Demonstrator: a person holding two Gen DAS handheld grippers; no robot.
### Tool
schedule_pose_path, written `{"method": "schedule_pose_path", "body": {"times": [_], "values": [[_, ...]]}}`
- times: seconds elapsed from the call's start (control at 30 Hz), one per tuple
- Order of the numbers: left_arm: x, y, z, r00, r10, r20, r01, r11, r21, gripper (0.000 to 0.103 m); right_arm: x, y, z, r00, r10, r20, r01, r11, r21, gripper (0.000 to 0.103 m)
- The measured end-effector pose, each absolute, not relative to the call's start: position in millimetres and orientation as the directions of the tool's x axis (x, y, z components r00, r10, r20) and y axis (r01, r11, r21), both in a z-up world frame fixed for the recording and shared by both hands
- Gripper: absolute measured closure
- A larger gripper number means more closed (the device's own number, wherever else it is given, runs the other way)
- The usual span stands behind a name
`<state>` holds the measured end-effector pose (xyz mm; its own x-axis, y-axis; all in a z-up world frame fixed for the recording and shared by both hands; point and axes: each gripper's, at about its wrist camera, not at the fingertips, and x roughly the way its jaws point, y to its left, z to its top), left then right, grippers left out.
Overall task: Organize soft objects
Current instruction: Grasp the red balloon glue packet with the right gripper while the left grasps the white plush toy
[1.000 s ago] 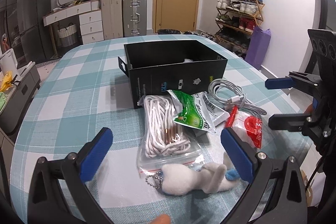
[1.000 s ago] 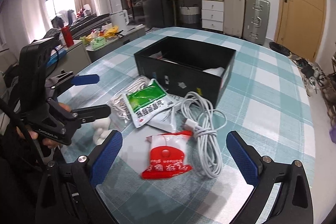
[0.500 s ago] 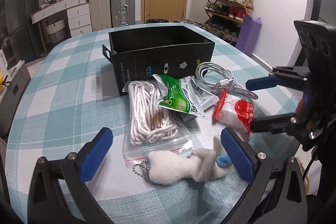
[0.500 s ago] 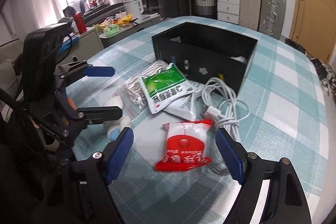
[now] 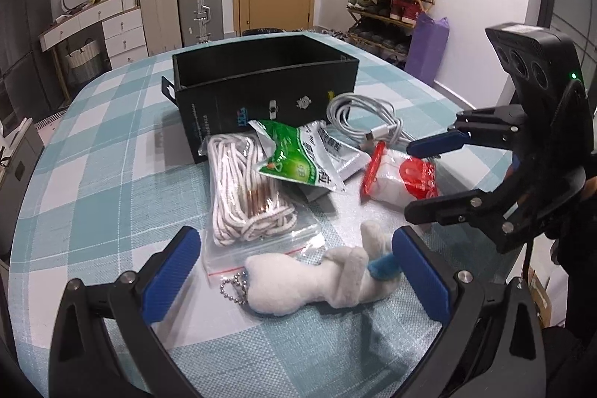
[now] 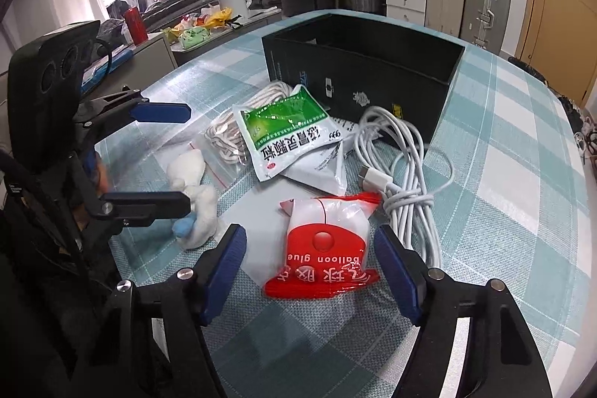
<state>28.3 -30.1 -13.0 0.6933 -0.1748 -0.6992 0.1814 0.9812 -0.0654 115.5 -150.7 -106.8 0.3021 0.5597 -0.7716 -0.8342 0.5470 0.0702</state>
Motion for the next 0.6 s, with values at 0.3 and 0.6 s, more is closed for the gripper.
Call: {"method": "schedule_pose_path", "body": {"times": [0.3,0.6], "values": [[20.3,-40.4,-10.9,0.672,-0.248,-0.697,0.268,0.96,-0.083,0.0,119.1,-148.8,-113.1,0.304,0.54,-0.785,-0.831,0.553,0.059,0.032],[26.2,-48.2,-24.1,0.637,-0.208,-0.742,0.258,0.965,-0.048,0.0,120.0,-147.3,-116.4,0.324,0.512,-0.796,-0.825,0.565,0.027,0.044]]}}
